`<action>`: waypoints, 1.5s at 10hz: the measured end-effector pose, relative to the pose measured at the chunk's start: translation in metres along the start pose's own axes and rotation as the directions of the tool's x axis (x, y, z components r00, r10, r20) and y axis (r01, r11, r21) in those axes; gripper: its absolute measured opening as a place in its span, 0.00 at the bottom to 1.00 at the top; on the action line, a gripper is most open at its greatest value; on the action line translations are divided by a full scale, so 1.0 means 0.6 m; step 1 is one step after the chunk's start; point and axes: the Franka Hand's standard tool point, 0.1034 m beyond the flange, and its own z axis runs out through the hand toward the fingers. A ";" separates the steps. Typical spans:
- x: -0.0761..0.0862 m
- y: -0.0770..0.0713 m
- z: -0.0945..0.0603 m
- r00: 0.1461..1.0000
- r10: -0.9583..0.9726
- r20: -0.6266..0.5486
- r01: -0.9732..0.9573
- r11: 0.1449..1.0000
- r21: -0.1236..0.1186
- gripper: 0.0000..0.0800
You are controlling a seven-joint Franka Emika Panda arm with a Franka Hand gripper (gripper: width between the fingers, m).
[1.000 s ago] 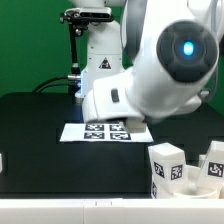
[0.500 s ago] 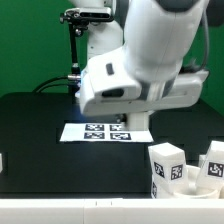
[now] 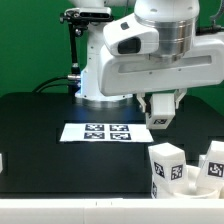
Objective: Assemble stool
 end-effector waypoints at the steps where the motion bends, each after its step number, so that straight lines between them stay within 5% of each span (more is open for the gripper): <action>1: 0.015 -0.006 -0.006 0.996 0.009 -0.091 -0.009 1.000 0.001 0.42; 3: 0.067 -0.032 -0.044 0.950 0.002 -0.314 -0.002 1.000 0.000 0.42; 8: 0.080 -0.020 -0.054 0.774 -0.009 -0.633 -0.032 0.998 -0.052 0.42; 15: 0.083 -0.018 -0.027 0.678 -0.019 -0.735 -0.048 0.996 -0.070 0.42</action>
Offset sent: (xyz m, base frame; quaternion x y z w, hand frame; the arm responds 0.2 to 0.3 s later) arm 0.0190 -0.0082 0.0399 -0.0519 0.2040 -0.0238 0.9773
